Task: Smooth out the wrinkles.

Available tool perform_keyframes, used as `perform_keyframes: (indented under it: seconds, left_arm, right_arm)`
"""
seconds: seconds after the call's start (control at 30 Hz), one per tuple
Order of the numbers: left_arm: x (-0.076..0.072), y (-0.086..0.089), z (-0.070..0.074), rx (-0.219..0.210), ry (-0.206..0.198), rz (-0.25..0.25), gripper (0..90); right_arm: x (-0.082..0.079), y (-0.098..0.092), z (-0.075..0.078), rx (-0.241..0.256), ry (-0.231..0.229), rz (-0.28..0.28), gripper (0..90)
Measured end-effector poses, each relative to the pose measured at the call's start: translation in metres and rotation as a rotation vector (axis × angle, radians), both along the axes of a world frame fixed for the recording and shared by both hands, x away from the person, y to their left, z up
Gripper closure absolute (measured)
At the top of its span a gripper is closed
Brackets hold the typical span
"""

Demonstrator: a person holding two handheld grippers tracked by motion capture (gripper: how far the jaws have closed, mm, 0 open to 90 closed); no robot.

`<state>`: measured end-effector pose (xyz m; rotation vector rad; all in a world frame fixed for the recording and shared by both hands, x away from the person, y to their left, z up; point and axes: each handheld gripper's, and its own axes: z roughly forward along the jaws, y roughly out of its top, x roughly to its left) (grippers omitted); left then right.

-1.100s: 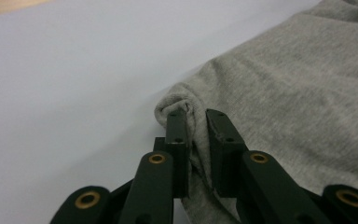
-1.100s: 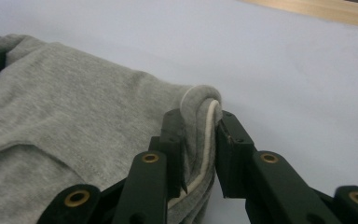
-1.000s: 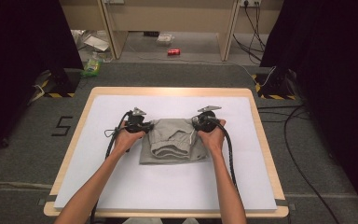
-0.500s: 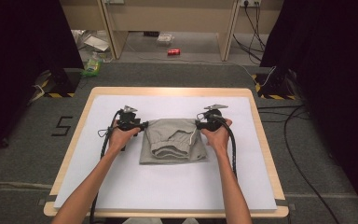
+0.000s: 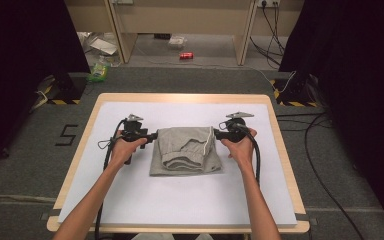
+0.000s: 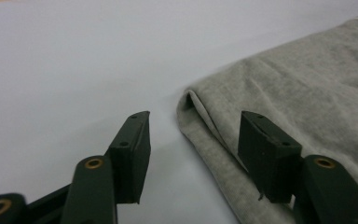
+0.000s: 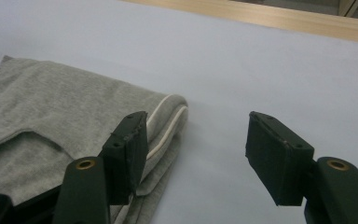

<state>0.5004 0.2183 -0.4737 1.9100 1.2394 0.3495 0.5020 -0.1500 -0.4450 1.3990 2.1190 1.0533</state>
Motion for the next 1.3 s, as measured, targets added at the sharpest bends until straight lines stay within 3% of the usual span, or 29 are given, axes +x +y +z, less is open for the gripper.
perform_keyframes:
  seconds: [0.23,0.5,0.8,1.03,1.3]
  left_arm:
    - [-0.014,0.005,0.004,-0.037,0.006,-0.013,30.5]
    - [-0.034,0.007,0.005,0.012,-0.012,-0.032,19.6]
    - [-0.054,0.012,0.003,-0.001,-0.019,-0.069,18.1]
    - [-0.058,0.019,0.003,-0.001,-0.020,-0.058,17.8]
    - [-0.064,0.018,-0.003,0.016,-0.013,-0.080,17.6]
  right_arm:
    - [-0.012,-0.004,0.000,0.016,-0.012,0.016,37.0]
    - [-0.029,-0.006,0.000,0.035,-0.017,0.053,34.4]
    - [-0.047,-0.008,0.002,0.048,-0.045,0.077,33.0]
    - [-0.055,-0.008,0.002,0.041,-0.043,0.085,32.6]
    - [-0.064,-0.001,0.003,0.040,-0.046,0.109,32.6]
